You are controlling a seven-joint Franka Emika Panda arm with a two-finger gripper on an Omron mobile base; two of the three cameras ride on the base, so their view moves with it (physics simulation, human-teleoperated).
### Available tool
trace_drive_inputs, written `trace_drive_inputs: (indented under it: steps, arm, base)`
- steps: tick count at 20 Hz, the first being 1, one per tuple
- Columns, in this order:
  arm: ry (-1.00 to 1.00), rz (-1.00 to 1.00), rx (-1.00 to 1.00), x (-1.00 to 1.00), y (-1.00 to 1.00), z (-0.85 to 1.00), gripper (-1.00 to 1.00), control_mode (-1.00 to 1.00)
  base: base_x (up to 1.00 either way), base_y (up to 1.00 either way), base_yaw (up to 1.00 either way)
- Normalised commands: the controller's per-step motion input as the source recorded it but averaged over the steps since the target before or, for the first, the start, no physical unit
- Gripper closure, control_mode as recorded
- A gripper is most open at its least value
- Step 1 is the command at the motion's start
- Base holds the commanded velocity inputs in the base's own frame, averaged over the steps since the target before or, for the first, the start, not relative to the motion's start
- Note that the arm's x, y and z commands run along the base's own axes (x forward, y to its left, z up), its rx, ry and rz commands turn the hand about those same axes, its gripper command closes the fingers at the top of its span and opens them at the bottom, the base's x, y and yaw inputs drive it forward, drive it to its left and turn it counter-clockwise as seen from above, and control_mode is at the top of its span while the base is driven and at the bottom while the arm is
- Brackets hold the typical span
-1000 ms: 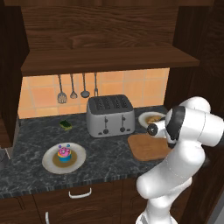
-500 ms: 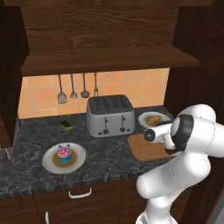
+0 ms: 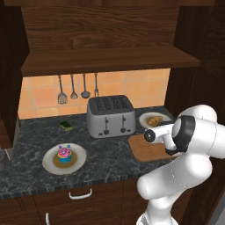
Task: From the different types of pastries on the counter, select a croissant and place it on the cutting board. Then retrieve a jar of jam from the cabinet and place it alongside the croissant on the cutting board.
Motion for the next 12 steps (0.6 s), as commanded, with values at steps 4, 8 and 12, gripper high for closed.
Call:
trace_drive_inputs:
  steps: [4,8,12]
  arm:
    - [0.0,0.0,0.0,0.0,0.0,0.0,-1.0,-1.0]
    - [0.0,0.0,0.0,0.0,0.0,0.0,-1.0,-1.0]
    - [0.0,0.0,0.0,0.0,0.01,0.0,-1.0,-1.0]
  base:
    - [0.0,0.0,0.0]
    - [0.0,0.0,0.0]
    - [0.0,0.0,0.0]
